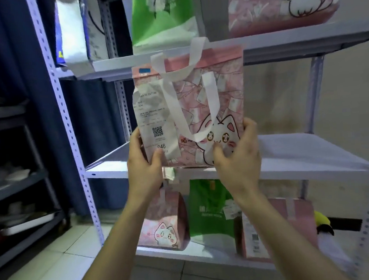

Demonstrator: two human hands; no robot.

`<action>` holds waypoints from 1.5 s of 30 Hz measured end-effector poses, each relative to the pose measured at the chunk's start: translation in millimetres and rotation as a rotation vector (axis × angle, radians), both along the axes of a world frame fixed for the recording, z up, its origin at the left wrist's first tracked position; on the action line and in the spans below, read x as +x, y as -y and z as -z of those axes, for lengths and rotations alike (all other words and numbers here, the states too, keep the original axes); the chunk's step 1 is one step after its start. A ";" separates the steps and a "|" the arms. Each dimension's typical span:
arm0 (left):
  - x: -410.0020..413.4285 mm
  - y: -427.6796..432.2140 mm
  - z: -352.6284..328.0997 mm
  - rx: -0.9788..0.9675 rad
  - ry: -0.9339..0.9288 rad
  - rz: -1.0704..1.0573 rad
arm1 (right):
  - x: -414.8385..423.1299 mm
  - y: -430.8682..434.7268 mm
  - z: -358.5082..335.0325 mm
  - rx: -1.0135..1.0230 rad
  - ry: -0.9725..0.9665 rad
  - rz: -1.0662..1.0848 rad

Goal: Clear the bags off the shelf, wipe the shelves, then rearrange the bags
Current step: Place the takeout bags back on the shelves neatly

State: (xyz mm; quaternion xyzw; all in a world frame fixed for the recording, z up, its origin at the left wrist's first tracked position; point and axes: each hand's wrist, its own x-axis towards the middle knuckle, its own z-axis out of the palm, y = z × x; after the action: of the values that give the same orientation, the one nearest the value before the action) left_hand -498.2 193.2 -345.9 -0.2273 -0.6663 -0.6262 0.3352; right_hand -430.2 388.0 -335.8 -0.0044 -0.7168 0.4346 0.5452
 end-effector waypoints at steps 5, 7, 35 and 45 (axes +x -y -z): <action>-33.3 85.8 -1.5 0.036 -0.053 -0.123 | -44.7 78.0 -6.5 0.065 0.003 -0.114; -52.7 118.0 -1.4 0.026 -0.057 -0.184 | -66.5 107.3 -7.7 0.089 0.005 -0.138; -273.4 181.9 79.0 -0.212 0.340 -0.271 | -269.4 141.3 77.7 0.059 0.581 -0.162; -269.3 197.5 73.3 -0.200 0.399 -0.308 | -262.8 142.3 77.5 0.204 0.556 -0.279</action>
State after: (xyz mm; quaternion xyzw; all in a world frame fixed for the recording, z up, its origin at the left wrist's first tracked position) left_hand -767.5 -4.3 -419.2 -0.0276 -0.8045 -0.5311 0.2645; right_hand -692.9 245.6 -413.3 0.0303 -0.8718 0.4131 0.2615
